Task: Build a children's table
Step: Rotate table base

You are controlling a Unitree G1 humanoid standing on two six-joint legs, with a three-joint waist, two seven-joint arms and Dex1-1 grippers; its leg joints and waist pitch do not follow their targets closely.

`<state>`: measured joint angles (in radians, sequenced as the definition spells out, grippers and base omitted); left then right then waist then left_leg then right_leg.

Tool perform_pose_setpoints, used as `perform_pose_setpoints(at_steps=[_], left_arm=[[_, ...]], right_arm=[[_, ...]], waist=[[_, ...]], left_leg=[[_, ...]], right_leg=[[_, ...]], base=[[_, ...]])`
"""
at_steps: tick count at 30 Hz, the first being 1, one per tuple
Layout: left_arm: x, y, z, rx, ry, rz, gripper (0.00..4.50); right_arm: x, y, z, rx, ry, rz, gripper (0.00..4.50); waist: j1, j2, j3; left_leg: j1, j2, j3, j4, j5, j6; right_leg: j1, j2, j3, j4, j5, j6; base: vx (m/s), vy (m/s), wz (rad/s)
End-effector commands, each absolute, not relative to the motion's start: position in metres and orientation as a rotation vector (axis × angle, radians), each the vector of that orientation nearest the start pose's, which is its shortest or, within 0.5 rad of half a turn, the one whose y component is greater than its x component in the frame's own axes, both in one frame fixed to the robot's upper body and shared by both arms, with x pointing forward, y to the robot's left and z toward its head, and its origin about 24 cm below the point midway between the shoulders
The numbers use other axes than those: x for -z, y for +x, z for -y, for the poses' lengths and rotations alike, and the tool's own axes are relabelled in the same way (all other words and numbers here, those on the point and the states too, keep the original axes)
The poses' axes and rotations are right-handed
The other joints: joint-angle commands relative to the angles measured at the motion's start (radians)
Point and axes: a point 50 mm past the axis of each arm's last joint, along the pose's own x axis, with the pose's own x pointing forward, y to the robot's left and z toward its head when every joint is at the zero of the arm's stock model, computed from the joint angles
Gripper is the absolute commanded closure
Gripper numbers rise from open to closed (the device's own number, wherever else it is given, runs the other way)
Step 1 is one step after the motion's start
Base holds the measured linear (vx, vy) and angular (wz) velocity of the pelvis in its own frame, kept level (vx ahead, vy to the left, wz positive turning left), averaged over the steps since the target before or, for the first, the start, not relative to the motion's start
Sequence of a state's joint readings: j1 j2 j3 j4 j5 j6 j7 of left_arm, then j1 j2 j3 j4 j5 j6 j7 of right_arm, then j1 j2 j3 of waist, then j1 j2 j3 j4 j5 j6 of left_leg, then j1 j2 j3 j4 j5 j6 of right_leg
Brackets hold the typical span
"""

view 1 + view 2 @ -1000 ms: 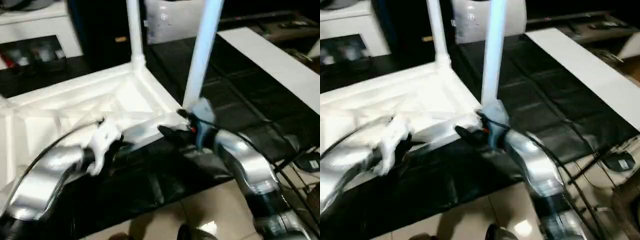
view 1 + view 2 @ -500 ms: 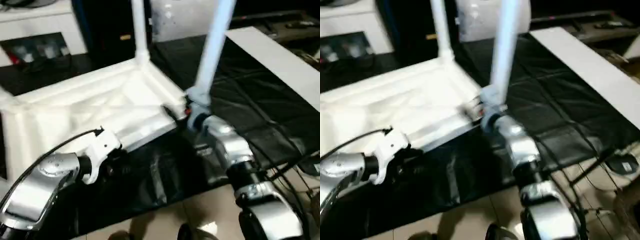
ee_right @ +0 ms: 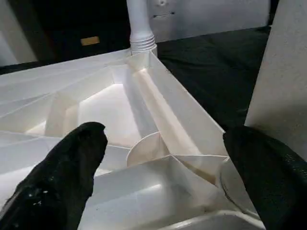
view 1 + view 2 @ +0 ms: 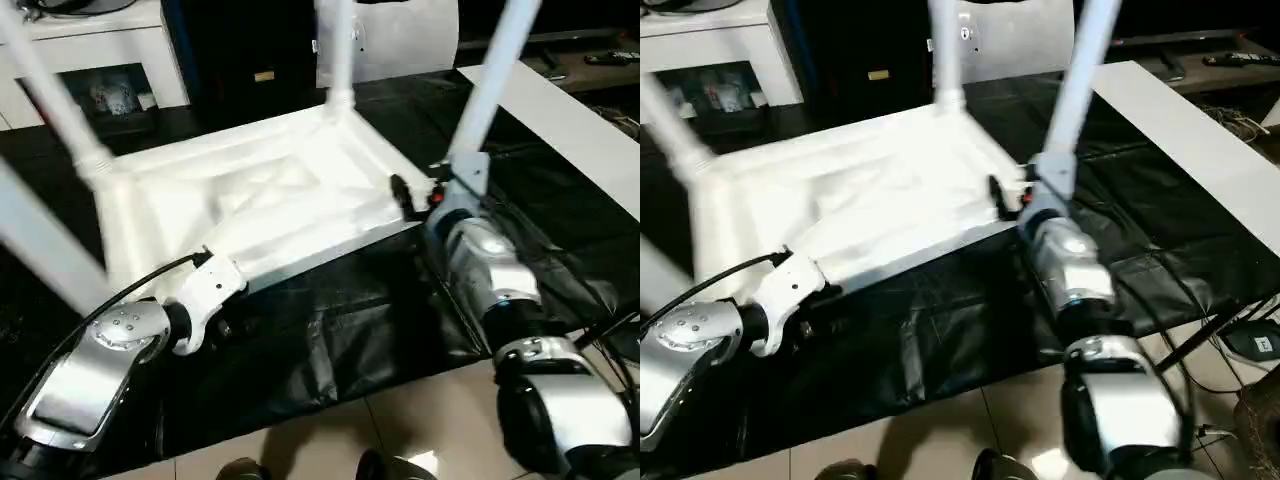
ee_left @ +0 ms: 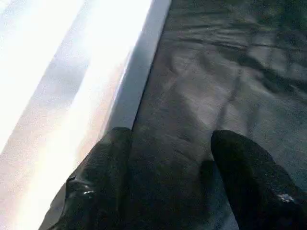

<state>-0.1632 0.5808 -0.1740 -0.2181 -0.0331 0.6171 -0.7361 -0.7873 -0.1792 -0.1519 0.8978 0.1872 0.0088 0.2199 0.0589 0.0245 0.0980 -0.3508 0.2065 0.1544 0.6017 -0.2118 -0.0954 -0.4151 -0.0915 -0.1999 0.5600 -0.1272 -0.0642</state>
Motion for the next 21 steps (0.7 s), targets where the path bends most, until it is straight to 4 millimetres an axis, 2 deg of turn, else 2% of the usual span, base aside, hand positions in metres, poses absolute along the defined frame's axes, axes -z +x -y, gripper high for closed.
perform_pose_setpoints(at_steps=[1, 5, 8, 9, 10, 14, 15, 17, 18, 19, 21], left_arm=[[-0.074, 0.262, -0.187, 0.701, 0.487, -0.457, 1.43], [-0.075, 0.270, -0.179, 0.660, 0.454, -0.376, 1.43], [-0.076, 0.273, -0.175, 0.637, 0.430, -0.329, 1.43], [-0.079, 0.275, -0.170, 0.619, 0.358, -0.255, 1.43], [-0.080, 0.276, -0.168, 0.609, 0.313, -0.225, 1.43], [-0.078, 0.270, -0.165, 0.598, 0.167, -0.166, 1.35], [-0.077, 0.267, -0.166, 0.597, 0.140, -0.172, 1.35], [-0.074, 0.262, -0.168, 0.606, 0.117, -0.177, 1.35], [-0.069, 0.250, -0.171, 0.629, 0.093, -0.191, 1.35], [-0.068, 0.249, -0.171, 0.629, 0.093, -0.192, 1.35], [-0.066, 0.242, -0.175, 0.618, 0.058, -0.181, 1.21]], right_arm=[[-0.098, 0.388, 0.187, -0.081, 0.103, -0.053, 0.00], [-0.099, 0.385, 0.204, -0.036, 0.084, -0.042, 0.00], [-0.100, 0.384, 0.213, -0.020, 0.084, -0.032, 0.00], [-0.101, 0.381, 0.217, -0.035, 0.065, -0.022, 0.00], [-0.101, 0.380, 0.217, -0.058, 0.053, -0.017, 0.00], [-0.100, 0.371, 0.207, -0.229, 0.080, -0.021, 0.00], [-0.100, 0.368, 0.205, -0.263, 0.081, -0.022, 0.00], [-0.099, 0.364, 0.202, -0.297, 0.065, -0.026, 0.00], [-0.094, 0.353, 0.193, -0.390, 0.043, -0.043, 0.00], [-0.094, 0.351, 0.192, -0.400, 0.042, -0.044, 0.00], [-0.090, 0.341, 0.184, -0.465, 0.037, -0.062, 0.00]], waist=[[-0.008, -0.007, -0.075], [-0.005, -0.008, -0.080], [-0.004, -0.011, -0.079], [-0.005, -0.009, -0.076], [-0.005, -0.005, -0.074], [-0.009, -0.013, -0.073], [-0.013, -0.015, -0.071], [-0.021, -0.016, -0.070], [-0.027, -0.018, -0.066], [-0.028, -0.017, -0.064], [-0.031, -0.016, -0.064]], left_leg=[[-0.004, 0.021, -0.001, -0.065, -0.122, 0.088], [-0.009, 0.023, 0.000, -0.062, -0.073, 0.111], [-0.011, 0.020, 0.002, -0.060, -0.083, 0.117], [-0.013, 0.016, 0.003, -0.059, -0.094, 0.119], [-0.008, 0.016, 0.005, -0.059, -0.112, 0.114], [-0.014, 0.012, 0.006, -0.058, -0.145, 0.118], [-0.019, 0.011, 0.003, -0.059, -0.146, 0.120], [-0.020, 0.013, 0.001, -0.060, -0.146, 0.119], [-0.019, 0.011, 0.001, -0.060, -0.160, 0.118], [-0.019, 0.011, 0.001, -0.061, -0.166, 0.116], [-0.012, 0.009, 0.003, -0.061, -0.181, 0.115]], right_leg=[[0.070, -0.065, 0.076, -0.061, -0.380, -0.066], [0.070, -0.062, 0.077, -0.052, -0.317, -0.090], [0.071, -0.063, 0.076, -0.054, -0.328, -0.087], [0.071, -0.062, 0.073, -0.061, -0.353, -0.077], [0.069, -0.063, 0.071, -0.069, -0.383, -0.065], [0.073, -0.059, 0.063, -0.082, -0.436, -0.019], [0.076, -0.059, 0.061, -0.083, -0.448, -0.005], [0.073, -0.057, 0.060, -0.085, -0.457, 0.003], [0.071, -0.056, 0.058, -0.091, -0.484, 0.018], [0.070, -0.056, 0.057, -0.095, -0.498, 0.026], [0.064, -0.051, 0.054, -0.104, -0.528, 0.044]], base=[[0.000, 0.000, 0.00], [0.000, 0.000, 0.00], [0.000, 0.000, 0.00], [0.000, 0.000, 0.00], [0.000, 0.000, 0.00], [0.000, 0.000, 0.00], [0.000, 0.000, 0.00], [0.000, 0.000, 0.00], [0.000, 0.000, 0.00], [0.000, 0.000, 0.00], [0.000, 0.000, 0.00]])
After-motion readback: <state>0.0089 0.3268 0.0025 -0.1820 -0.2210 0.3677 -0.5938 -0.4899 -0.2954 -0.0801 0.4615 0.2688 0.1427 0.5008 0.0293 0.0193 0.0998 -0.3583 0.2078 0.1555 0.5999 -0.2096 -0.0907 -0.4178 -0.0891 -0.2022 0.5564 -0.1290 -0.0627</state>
